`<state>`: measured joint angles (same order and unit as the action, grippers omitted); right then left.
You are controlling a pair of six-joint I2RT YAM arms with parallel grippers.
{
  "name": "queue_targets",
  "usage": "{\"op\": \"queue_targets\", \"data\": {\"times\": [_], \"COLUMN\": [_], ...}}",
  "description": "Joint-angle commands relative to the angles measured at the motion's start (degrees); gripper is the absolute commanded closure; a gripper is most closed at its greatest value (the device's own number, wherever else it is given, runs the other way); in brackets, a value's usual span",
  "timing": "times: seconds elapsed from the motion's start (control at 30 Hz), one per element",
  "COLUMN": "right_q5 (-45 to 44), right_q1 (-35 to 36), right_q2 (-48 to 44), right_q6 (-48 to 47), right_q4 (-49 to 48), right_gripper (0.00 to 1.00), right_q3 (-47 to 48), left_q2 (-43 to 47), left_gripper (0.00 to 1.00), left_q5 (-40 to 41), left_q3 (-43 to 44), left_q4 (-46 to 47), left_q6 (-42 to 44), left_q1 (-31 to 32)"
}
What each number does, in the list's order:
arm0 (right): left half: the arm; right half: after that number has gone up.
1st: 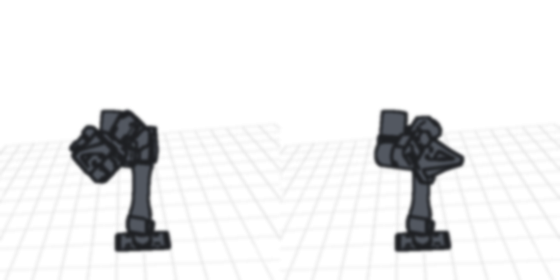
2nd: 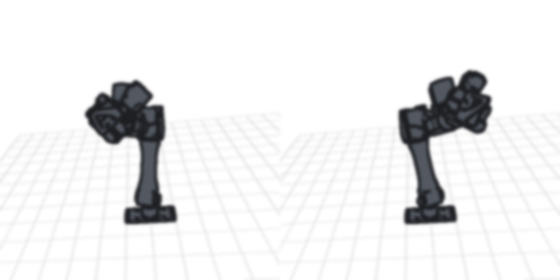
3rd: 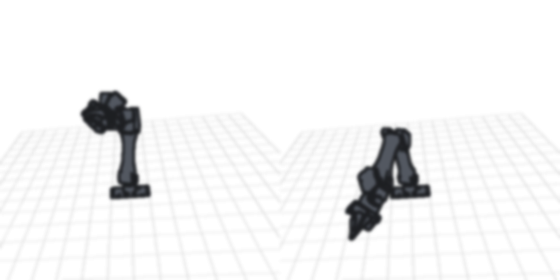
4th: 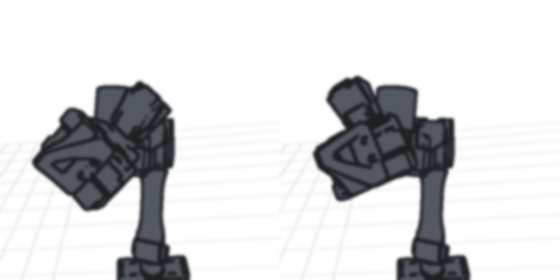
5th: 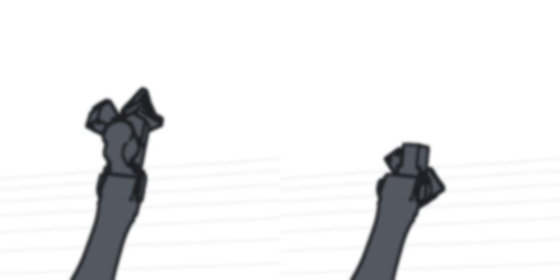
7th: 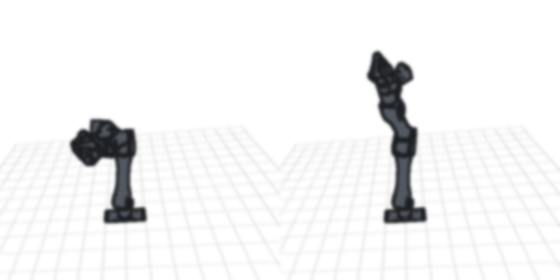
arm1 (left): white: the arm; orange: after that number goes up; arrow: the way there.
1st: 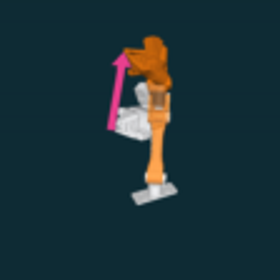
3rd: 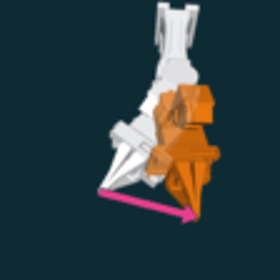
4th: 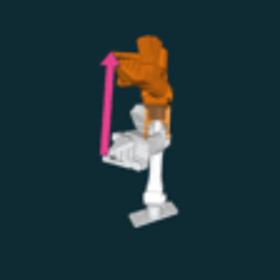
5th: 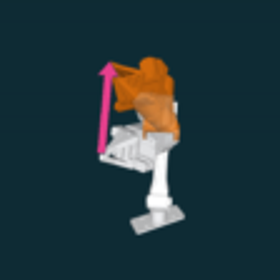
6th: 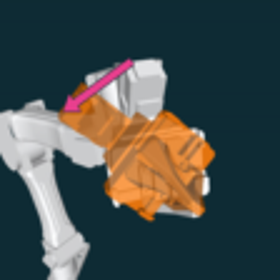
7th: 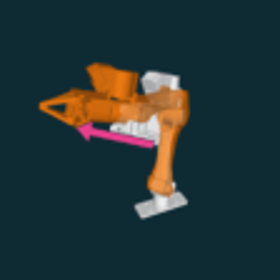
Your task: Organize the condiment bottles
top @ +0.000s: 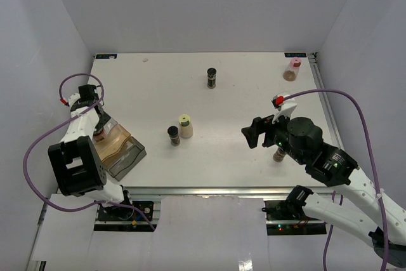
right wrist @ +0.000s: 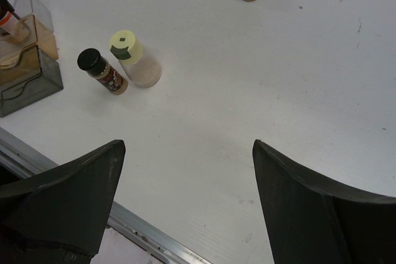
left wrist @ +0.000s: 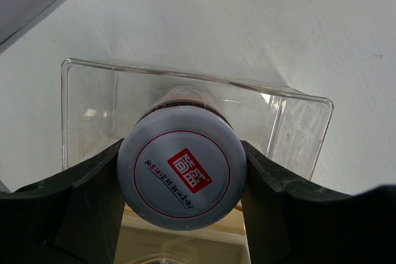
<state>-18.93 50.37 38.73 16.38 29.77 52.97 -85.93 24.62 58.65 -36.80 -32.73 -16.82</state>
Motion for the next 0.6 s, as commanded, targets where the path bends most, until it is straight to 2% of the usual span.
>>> {"op": "queue_targets", "data": {"times": [0.0, 0.17, 0.3, 0.43, 0.5, 0.57], "right_q5": [-1.55, -2.33, -2.69, -3.0, -3.12, -3.04], "right_q1": [0.17, 0.17, 0.17, 0.17, 0.17, 0.17], "right_q2": [-1.02, -1.29, -1.38, -1.24, -1.09, -0.56], "right_q6": [-0.23, -0.82, -1.17, -1.44, -1.7, -1.62], "right_q4": [-0.7, -0.16, 0.28, 0.32, 0.2, 0.2], "right_gripper": [0.1, 0.1, 0.1, 0.1, 0.1, 0.1], "right_q3": [-0.11, 0.29, 0.98, 1.31, 1.53, 1.72], "left_q2": [1.59, 2.16, 2.78, 2.85, 4.35, 5.7], "left_gripper": [0.26, 0.17, 0.06, 0.05, 0.05, 0.05], "left_q5": [0.67, 0.17, 0.08, -1.3, -4.44, -10.86], "left_q3": [1.2, 3.21, 4.61, 8.86, 11.29, 12.87], "left_q4": [0.92, -1.24, -2.47, -6.75, -7.38, -6.98], "left_q6": [-0.58, -0.4, -0.14, 0.34, 2.28, 6.27], "left_q1": [-0.32, -0.32, -0.23, -0.32, -0.32, -0.32]}}
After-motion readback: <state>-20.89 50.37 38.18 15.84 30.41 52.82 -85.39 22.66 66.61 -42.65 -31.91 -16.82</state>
